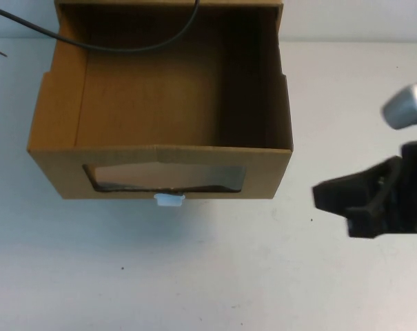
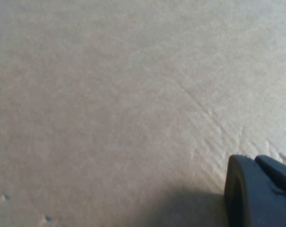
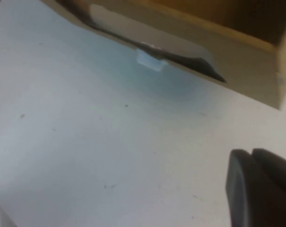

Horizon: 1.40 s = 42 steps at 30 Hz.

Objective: Close the shoe box
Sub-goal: Close the shoe box with your right arm

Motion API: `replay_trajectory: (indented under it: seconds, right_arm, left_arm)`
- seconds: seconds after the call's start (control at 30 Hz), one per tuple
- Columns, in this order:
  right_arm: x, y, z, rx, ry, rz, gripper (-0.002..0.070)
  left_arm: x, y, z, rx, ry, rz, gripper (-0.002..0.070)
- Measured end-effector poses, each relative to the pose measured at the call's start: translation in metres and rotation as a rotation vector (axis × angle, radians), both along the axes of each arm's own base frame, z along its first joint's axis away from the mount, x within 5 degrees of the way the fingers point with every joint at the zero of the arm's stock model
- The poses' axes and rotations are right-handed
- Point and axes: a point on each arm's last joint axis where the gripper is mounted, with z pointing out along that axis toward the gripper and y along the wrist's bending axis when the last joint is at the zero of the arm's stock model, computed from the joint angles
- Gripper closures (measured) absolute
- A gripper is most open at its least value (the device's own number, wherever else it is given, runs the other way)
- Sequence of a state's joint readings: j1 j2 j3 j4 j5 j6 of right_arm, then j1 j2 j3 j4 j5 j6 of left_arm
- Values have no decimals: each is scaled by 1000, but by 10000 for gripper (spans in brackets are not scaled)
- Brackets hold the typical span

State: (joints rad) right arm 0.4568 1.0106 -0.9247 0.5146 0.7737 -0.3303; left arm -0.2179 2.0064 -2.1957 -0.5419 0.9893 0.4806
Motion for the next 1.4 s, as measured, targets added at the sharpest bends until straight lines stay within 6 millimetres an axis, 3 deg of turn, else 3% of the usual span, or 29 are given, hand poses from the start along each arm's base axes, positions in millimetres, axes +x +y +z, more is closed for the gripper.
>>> replay_trajectory:
  seconds: [0.27,0.47,0.77,1.4]
  right_arm:
    - [18,81,1,-74,-51,162,687]
    - [34,114,-3,-85,-55,169,687]
    - [56,134,-1,-98,-85,156,687]
    - [81,139,0,-109,-100,78,687]
  left_arm:
    - [0,0,0,-2,2,2,677]
    - [0,0,0,-2,3,1,677]
    - [0,0,0,-2,3,1,677]
    - [0,0,0,-2,3,1,677]
